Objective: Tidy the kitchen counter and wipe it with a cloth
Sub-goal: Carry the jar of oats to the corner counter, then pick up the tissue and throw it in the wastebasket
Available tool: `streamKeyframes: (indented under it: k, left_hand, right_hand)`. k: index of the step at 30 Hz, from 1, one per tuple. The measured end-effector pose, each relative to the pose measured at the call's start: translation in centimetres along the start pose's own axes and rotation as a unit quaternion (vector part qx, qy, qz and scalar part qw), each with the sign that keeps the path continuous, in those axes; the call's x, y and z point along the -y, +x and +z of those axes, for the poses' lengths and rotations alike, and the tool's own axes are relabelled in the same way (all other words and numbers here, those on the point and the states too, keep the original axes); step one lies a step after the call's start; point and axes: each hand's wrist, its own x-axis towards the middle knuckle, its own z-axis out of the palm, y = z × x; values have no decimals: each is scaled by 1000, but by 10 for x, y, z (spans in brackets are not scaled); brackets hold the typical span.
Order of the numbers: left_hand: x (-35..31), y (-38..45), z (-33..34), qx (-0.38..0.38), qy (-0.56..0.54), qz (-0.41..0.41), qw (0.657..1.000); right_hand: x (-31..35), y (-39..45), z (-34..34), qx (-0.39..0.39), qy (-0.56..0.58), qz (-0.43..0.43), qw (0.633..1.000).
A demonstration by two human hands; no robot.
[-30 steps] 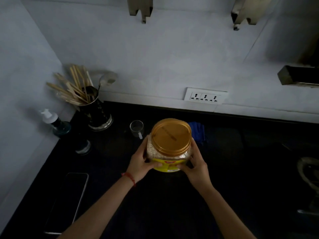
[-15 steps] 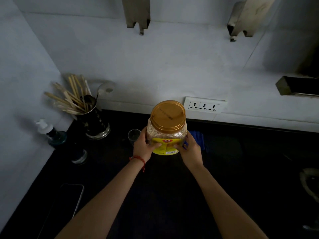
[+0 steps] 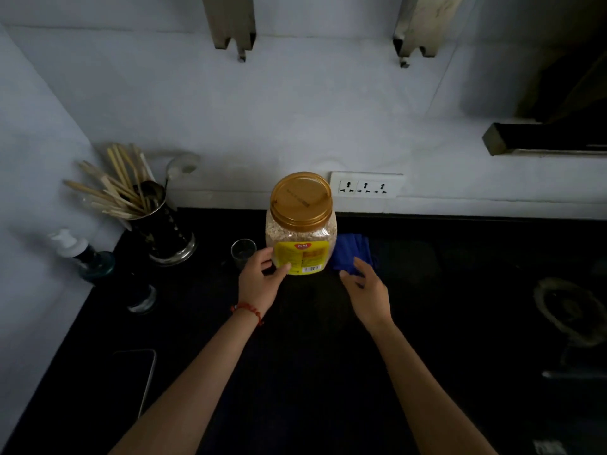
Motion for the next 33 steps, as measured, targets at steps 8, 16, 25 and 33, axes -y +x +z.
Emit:
streamKeyframes:
  k: [8,16,25,33]
  left_hand:
    - [16,-69,27,239,81,39,967]
    - [-2,-166,98,464,144,102,868]
    - [25,-336,181,601,175,139,768]
    - [67,-489,250,650,244,118,709]
  right_hand:
    - [-62,-125,-49,-146,62,113,981]
    - [-148,-286,-107,-329,101,225,912]
    - [-267,-482,-127,-452,181,364,794]
    - [-366,-635,-151,-502,237,441,705]
